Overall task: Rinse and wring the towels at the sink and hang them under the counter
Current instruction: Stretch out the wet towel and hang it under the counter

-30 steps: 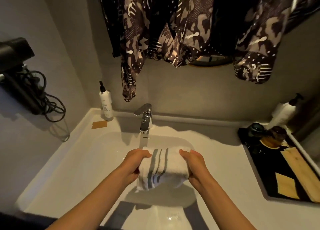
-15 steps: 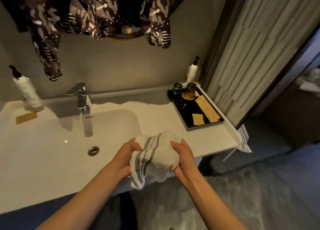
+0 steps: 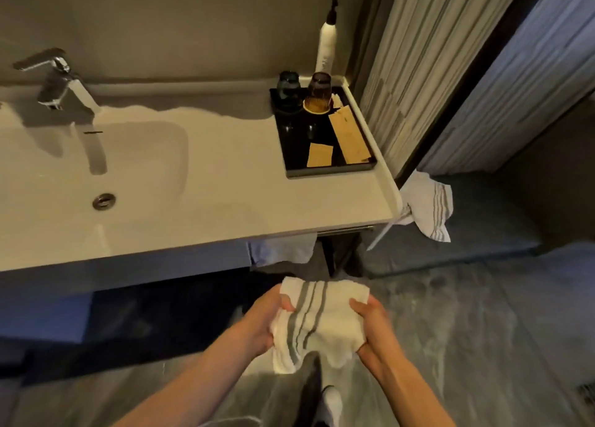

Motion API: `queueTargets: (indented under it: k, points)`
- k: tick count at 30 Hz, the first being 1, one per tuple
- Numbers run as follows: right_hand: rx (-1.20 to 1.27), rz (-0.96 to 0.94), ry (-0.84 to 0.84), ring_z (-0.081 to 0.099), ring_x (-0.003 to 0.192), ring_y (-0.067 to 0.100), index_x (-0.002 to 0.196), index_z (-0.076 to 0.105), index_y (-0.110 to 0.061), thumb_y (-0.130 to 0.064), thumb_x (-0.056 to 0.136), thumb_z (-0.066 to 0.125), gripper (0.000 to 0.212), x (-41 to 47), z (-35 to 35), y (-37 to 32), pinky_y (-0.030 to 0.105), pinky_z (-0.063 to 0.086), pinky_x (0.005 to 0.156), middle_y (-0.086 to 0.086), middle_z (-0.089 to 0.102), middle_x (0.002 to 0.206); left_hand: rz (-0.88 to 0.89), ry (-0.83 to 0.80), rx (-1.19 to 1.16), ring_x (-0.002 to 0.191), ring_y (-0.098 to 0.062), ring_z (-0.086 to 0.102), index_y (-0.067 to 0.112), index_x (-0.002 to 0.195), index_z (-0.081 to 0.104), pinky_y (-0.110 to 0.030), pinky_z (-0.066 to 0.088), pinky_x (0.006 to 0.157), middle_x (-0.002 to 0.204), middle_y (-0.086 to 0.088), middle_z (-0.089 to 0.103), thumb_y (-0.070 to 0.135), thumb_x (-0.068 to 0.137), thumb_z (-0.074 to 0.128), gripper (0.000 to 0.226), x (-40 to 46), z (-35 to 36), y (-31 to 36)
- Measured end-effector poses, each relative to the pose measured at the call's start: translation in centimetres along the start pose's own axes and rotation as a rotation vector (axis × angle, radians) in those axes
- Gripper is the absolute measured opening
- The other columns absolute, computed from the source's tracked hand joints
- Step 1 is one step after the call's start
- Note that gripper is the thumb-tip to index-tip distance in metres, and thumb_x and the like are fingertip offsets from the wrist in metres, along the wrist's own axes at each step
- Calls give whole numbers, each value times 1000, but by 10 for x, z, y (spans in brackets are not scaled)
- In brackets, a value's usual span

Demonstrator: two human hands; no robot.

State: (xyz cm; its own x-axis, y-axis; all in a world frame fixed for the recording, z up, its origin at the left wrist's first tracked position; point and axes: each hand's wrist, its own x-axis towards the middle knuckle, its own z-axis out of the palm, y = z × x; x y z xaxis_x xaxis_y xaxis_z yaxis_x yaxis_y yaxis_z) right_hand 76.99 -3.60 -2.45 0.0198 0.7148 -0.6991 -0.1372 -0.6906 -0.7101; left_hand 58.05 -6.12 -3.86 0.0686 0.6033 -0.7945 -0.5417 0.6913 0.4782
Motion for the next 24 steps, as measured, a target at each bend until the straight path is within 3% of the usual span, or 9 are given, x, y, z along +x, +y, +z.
queueTargets:
  k: [3,6,9,13,15,17,19,21,24]
  points:
    - [-17,42,-2,63,93,41,122,59,-4,-2,95,55,27,37,-35,2,61,48,96,18,68,100,14,99,28,98,-38,63,8,115,65,-42,54,78,114,-27,65,-14,73,41,53,23,31,-21]
    - [-17,52,-35,63,97,41,127,58,-4,-3,95,55,32,76,-51,-3,61,48,97,18,68,107,71,159,27,103,-39,64,10,116,67,-44,55,80,119,-27,65,-14,72,43,55,56,46,-30]
    - [69,41,-64,61,103,42,133,53,-2,7,96,48,39,127,-51,-13,57,49,93,24,62,125,158,186,-25,116,-42,62,9,118,67,-50,51,94,124,-27,64,-16,78,42,53,99,60,-21]
    - [178,-54,-159,69,102,35,125,63,-11,8,94,45,40,174,-47,-38,47,60,80,18,72,115,312,98,-180,94,-33,72,8,110,70,-46,55,88,106,-19,74,-21,83,40,50,142,69,8]
    - [163,-89,-193,70,98,34,120,65,-8,6,94,46,35,203,-45,-43,48,57,87,16,74,107,350,71,-204,83,-27,75,3,105,70,-40,60,82,99,-18,74,-22,83,38,46,167,71,19]
    - [103,-99,-172,65,93,34,125,60,-5,5,94,48,35,231,-40,-40,48,52,87,15,69,104,334,125,-210,73,-25,75,-4,103,67,-36,61,73,95,-21,69,-23,84,35,42,192,74,18]
    - [54,-105,-155,63,88,30,118,62,-16,5,95,45,35,255,-37,-34,45,51,81,10,65,102,286,215,-169,68,-29,70,-12,118,58,-39,59,66,91,-21,65,-18,88,37,38,211,74,11]
    - [29,-123,-120,65,92,37,114,65,-16,1,95,44,33,269,-36,-36,51,54,83,16,67,107,265,271,-78,62,-30,65,-16,124,53,-33,56,53,84,-22,62,-9,92,40,35,218,74,8]
    - [8,-166,-48,67,99,42,123,62,-2,5,91,42,38,278,-29,-49,55,53,95,23,69,106,240,342,-83,71,-34,63,-14,96,59,-37,55,61,85,-28,62,1,98,40,24,220,85,16]
